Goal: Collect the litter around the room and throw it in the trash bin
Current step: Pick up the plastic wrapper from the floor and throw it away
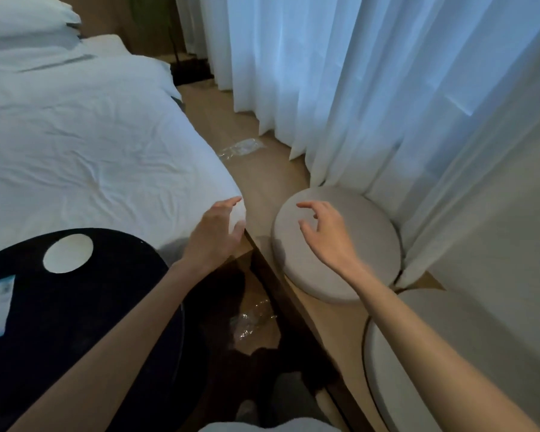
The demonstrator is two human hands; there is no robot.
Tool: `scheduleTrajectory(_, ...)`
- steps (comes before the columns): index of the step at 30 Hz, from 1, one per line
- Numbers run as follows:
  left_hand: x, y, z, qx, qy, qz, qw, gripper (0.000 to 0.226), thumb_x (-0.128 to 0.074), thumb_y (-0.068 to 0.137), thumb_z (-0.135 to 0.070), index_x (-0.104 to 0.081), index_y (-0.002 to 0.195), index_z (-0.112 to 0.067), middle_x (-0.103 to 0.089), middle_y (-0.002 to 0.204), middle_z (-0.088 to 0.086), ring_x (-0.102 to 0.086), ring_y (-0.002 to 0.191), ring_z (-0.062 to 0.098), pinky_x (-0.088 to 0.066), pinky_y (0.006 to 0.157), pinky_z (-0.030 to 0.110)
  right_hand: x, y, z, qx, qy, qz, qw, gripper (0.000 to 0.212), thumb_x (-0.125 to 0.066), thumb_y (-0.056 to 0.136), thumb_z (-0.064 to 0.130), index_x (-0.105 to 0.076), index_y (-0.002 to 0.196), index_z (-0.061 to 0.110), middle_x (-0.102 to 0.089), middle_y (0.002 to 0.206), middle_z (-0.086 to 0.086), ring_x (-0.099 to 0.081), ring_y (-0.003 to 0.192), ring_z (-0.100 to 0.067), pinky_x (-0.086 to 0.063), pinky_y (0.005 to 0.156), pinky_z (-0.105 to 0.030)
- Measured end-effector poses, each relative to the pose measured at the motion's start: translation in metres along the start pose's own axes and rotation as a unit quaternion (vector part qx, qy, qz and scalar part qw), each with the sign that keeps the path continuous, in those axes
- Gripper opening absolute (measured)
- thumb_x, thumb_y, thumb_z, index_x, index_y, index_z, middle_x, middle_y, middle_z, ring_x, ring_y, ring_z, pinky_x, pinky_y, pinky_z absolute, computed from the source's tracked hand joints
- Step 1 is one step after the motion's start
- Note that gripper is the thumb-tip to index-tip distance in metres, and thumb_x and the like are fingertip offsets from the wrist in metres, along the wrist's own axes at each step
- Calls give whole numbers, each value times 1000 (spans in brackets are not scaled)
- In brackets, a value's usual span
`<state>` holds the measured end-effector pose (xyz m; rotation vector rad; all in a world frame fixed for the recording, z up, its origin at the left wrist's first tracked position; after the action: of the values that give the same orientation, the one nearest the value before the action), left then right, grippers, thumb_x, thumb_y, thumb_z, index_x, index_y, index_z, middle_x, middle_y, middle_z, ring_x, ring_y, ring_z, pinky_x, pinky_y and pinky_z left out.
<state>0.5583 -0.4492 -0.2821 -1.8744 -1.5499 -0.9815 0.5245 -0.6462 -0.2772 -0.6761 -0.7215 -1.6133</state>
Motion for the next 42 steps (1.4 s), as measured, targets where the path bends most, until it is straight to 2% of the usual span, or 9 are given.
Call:
scheduleTrajectory(8,-21,111,24,58,-15,5,998,50,-51,93,-20,-38,141,-17,-43,143,5,-41,130,19,-33,110,33,-30,140,-36,8,22,60,998,33,-54,93,15,-57,126,16,-53,132,-8,-51,117,-24,-38,94,-28)
scheduleTrajectory(14,-12,180,47,101,-1,-30,994,48,-51,94,-24,-39,140,-21,-45,141,3,-45,127,20,-39,104,36,-45,233,-40,8,-2,96,995,35,-51,92,14,-57,127,15,-52,134,-6,-51,118,-27,-40,96,-34)
scheduleTrajectory(21,-22,281,65,90,25,-30,995,46,-50,95,-23,-40,139,-19,-46,141,4,-47,126,21,-40,101,33,-69,326,-49,10,-22,110,994,37,-49,94,16,-54,130,15,-48,137,-6,-46,124,-26,-42,97,-38)
scheduleTrajectory(25,-43,352,87,71,30,-5,997,46,-48,95,-24,-40,139,-17,-47,140,6,-47,126,23,-41,100,35,-103,386,-66,-15,-38,111,993,39,-50,93,15,-52,132,15,-45,140,-4,-47,122,-25,-46,90,-36)
scheduleTrajectory(28,-67,417,119,70,32,22,997,47,-48,94,-24,-39,140,-17,-46,139,7,-46,126,25,-41,100,38,-137,435,-83,-30,-50,111,992,43,-52,93,13,-47,135,16,-40,144,-4,-44,124,-23,-45,85,-33)
scheduleTrajectory(34,-130,550,203,100,16,86,991,53,-47,94,-25,-31,145,-19,-36,145,7,-42,128,26,-41,102,44,-218,542,-117,-83,-69,121,987,46,-52,93,11,-44,137,18,-37,145,-5,-41,127,-24,-44,90,-33)
scheduleTrajectory(37,-164,606,249,106,2,105,989,53,-46,94,-26,-30,145,-23,-35,146,4,-42,128,24,-40,102,41,-261,598,-136,-105,-74,128,983,46,-51,93,11,-44,138,18,-35,146,-6,-39,127,-26,-43,92,-35)
scheduleTrajectory(42,-234,673,338,138,-33,120,983,53,-49,94,-23,-32,144,-23,-32,148,2,-36,134,20,-33,106,36,-350,672,-175,-116,-92,185,971,52,-46,93,11,-37,143,17,-25,153,-8,-35,132,-30,-44,99,-44)
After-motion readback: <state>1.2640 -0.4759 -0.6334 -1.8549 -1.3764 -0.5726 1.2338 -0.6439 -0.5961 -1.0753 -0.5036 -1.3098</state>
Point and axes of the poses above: each hand's wrist, its own y-axis towards the middle knuckle, its own x-axis out of the back of the hand, z = x × y, the point moved 7 cm from there along y, towards the middle knuckle
